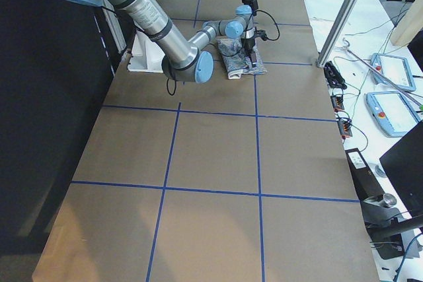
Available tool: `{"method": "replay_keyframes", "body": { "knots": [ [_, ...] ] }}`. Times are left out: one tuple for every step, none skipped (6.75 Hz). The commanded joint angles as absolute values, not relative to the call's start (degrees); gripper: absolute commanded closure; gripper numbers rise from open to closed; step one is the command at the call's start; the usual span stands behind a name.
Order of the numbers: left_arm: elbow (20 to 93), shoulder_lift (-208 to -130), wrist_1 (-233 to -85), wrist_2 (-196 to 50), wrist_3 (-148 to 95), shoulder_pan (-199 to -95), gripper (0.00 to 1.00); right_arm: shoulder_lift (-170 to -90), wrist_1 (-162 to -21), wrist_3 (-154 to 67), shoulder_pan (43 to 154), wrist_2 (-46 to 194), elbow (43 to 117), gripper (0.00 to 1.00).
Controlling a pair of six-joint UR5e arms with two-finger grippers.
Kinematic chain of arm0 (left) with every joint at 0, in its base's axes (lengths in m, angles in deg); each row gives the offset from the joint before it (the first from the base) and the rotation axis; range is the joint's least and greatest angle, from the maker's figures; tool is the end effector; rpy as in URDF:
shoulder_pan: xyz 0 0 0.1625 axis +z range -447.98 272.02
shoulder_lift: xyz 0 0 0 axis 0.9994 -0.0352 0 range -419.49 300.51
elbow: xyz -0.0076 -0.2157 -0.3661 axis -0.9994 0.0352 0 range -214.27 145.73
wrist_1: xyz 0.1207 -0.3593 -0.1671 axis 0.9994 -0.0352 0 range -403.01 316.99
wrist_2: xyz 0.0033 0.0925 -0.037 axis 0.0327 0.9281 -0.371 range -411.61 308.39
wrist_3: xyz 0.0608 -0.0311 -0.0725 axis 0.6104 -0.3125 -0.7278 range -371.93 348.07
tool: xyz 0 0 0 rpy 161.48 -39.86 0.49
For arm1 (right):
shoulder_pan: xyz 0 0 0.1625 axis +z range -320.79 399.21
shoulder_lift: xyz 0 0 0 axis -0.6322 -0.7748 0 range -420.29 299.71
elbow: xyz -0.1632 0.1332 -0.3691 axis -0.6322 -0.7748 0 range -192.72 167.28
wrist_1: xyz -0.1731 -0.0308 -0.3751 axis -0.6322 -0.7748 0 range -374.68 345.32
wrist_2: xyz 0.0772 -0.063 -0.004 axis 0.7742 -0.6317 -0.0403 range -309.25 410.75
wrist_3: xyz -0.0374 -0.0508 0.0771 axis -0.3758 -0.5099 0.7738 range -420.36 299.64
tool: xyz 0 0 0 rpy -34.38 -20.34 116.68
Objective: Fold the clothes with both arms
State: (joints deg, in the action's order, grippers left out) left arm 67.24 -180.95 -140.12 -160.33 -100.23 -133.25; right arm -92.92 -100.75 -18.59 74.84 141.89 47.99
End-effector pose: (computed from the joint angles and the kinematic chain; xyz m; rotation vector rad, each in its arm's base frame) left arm 0.3821 -0.5296 0.2417 0.0657 0.9286 -0.5631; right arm -0.6074 -0.5968 0.2387 0.3597 -0.4294 -0.2197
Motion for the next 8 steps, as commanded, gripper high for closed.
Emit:
{"method": "replay_keyframes", "body": {
  "knots": [
    [67.2,-181.0,-140.1,-161.2,-100.3,-133.3,0.0,-93.0,-100.4,-29.0,80.9,139.8,44.5,0.0],
    [67.2,-181.1,-140.0,-161.2,-100.2,-133.8,0.0,-93.1,-100.4,-31.9,82.9,140.2,44.5,0.0],
    [67.2,-181.1,-140.1,-161.6,-100.1,-134.9,0.0,-93.4,-100.4,-33.1,84.8,142.7,45.3,0.0],
    [67.6,-181.1,-140.0,-164.3,-95.6,-136.6,0.0,-96.7,-100.6,-34.6,88.6,151.3,49.6,0.0],
    [68.1,-181.0,-137.9,-165.3,-88.4,-139.5,0.0,-104.0,-100.8,-36.0,92.5,158.2,57.8,0.0],
    [68.2,-179.6,-135.6,-167.3,-77.9,-143.5,0.0,-111.7,-101.1,-39.8,98.5,166.5,64.5,0.0],
    [68.3,-176.4,-135.5,-169.8,-66.3,-148.7,0.0,-119.7,-101.2,-45.5,105.1,174.5,69.8,0.0],
    [68.2,-173.4,-135.3,-172.1,-55.6,-153.6,0.0,-127.7,-101.1,-53.4,112.0,182.2,72.1,0.0]
  ]
}}
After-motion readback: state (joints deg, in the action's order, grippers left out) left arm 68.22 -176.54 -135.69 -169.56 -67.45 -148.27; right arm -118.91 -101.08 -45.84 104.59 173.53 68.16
